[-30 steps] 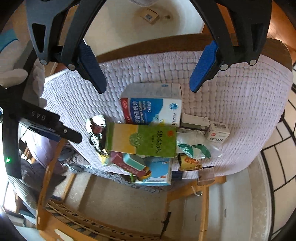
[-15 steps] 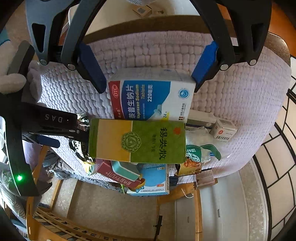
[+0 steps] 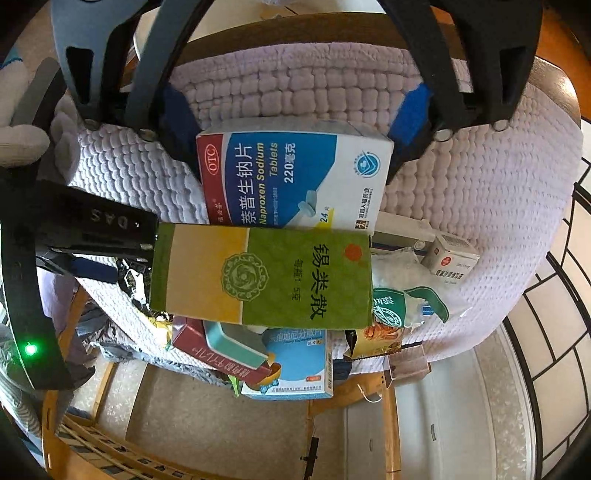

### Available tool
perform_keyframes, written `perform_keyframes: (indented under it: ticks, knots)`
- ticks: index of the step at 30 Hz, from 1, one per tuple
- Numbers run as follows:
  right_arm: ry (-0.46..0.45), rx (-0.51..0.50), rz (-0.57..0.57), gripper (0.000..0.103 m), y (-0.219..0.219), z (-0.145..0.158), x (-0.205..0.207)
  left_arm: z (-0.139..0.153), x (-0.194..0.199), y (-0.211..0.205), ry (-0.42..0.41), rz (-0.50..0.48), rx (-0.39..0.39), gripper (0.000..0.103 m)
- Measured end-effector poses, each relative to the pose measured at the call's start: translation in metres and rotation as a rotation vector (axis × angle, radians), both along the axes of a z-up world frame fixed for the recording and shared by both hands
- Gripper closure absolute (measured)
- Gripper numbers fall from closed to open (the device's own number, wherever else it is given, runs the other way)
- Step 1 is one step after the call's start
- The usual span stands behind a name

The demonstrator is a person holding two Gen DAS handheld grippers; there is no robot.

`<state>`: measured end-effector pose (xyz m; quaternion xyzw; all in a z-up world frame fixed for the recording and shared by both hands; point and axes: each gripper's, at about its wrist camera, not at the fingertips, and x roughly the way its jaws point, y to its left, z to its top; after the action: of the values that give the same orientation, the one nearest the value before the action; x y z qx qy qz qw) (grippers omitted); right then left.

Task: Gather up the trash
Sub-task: 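Grasp the black beef snack bag with the right tool while the left tool lifts the Naproxen box, then carry the Naproxen box and beef snack bag with both tools over the white bin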

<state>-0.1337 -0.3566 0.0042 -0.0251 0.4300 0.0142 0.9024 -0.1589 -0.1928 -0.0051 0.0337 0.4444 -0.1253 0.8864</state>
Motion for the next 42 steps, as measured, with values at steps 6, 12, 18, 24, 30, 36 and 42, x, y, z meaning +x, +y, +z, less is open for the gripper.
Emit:
perform_keyframes:
  ticks: [6, 12, 18, 24, 30, 36, 42]
  knots:
    - [0.024, 0.093, -0.015, 0.041, -0.007, 0.000, -0.007, 0.002, -0.003, 0.004, 0.002, -0.015, -0.013, 0.023]
    - [0.004, 0.087, 0.001, 0.041, -0.005, 0.011, -0.030, 0.006, -0.007, 0.011, 0.005, -0.027, -0.015, 0.023]
    - [0.018, 0.140, 0.006, 0.043, 0.001, 0.018, -0.055, 0.011, -0.015, 0.024, 0.008, -0.039, -0.015, 0.023]
    - [0.045, 0.152, -0.006, 0.062, 0.013, 0.017, -0.070, 0.008, -0.019, 0.038, 0.020, -0.028, -0.009, 0.023]
    - [0.020, 0.126, -0.048, 0.030, 0.012, 0.011, -0.082, 0.005, -0.021, 0.048, 0.024, -0.028, -0.009, 0.023]
    - [0.029, 0.095, -0.095, 0.022, 0.012, 0.004, -0.080, 0.006, -0.023, 0.054, 0.025, -0.022, -0.012, 0.023]
    - [0.034, 0.035, -0.158, 0.029, 0.015, -0.004, -0.063, 0.008, -0.021, 0.052, 0.023, -0.023, -0.023, 0.023]
